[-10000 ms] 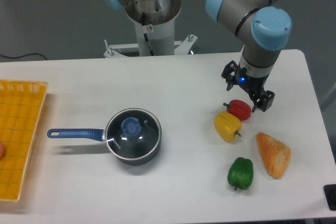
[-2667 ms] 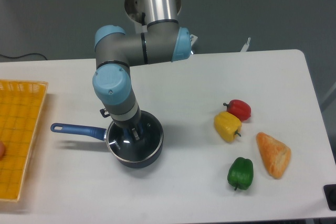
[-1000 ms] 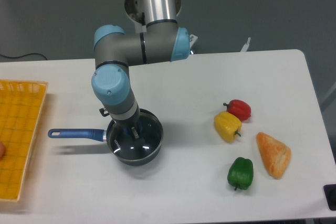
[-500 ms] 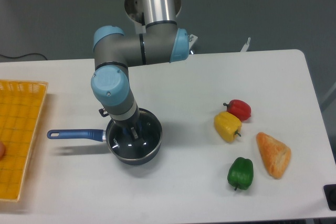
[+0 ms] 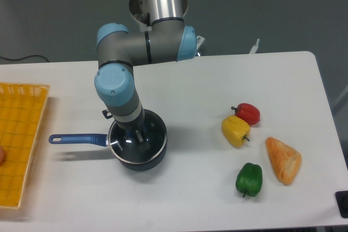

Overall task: Open the lid
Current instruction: 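Lift the glass lid up off the saucepan by its knob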

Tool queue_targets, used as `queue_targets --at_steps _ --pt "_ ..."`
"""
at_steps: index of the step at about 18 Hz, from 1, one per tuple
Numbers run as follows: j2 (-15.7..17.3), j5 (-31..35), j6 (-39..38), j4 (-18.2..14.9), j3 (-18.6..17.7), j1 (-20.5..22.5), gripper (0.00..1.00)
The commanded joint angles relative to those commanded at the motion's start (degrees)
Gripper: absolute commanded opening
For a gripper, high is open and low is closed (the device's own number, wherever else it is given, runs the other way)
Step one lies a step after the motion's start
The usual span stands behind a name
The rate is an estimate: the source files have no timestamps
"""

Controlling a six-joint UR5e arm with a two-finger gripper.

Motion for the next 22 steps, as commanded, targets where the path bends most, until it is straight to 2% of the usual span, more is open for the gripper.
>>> queue_targets --at_steps 8,13,19,22 --pt "0.96 -0.09 0.0 -1.14 0.0 0.44 0.54" --pt "2.55 0.0 0.0 -4.56 0.17 1.67 0.54" --pt "3.16 0.26 0.09 -7.2 0.79 4.13 0.53" --pt "3.69 0.26 0.09 -7.47 1.05 5.45 0.53"
